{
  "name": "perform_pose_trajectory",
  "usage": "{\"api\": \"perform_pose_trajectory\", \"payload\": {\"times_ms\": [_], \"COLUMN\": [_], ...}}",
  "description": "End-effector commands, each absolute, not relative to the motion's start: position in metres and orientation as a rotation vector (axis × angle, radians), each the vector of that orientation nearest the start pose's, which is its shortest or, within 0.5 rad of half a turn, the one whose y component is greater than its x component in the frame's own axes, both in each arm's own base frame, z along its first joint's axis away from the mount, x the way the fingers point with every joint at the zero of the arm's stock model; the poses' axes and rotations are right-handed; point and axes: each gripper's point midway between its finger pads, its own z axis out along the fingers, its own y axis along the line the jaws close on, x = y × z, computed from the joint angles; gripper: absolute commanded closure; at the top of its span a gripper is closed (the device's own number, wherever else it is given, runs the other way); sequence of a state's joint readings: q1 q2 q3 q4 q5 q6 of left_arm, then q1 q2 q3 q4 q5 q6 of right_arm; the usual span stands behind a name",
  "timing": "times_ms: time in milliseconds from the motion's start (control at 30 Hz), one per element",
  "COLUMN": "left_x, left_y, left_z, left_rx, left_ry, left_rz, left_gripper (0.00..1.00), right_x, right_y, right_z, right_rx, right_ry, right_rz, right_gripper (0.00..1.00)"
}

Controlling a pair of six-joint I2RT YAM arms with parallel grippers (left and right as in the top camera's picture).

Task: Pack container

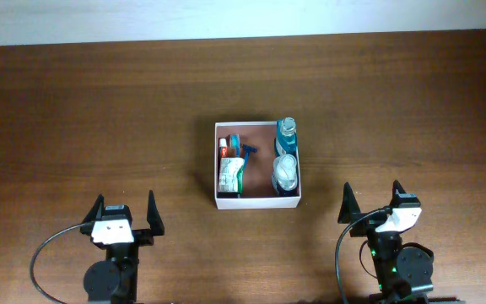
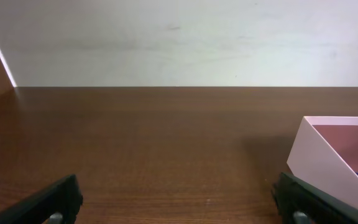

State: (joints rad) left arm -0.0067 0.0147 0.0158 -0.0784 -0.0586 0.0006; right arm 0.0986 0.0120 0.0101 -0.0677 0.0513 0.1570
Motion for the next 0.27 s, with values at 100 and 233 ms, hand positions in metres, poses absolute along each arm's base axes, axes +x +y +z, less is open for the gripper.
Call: {"api": "perform_pose_trajectory", "payload": {"times_ms": [100,233], "left_x": [0.2458,0.2458], "left_y": [0.0076,0.0076], "left_z": [0.1577,0.1577], "left_rx": [-0.021,-0.021], "left_ry": [1.644,1.644], "left_rz": [0.049,0.049], "left_gripper": [0.00,0.00], "right_x": [0.2457,0.2457], "right_y": [0.0111,0.0111], "right_z": [0.1571,0.1571], "right_rx": [0.101,0.101], "right_ry": [1.642,1.642], "right_rz": [0.133,0.133], "right_gripper": [0.02,0.02]}}
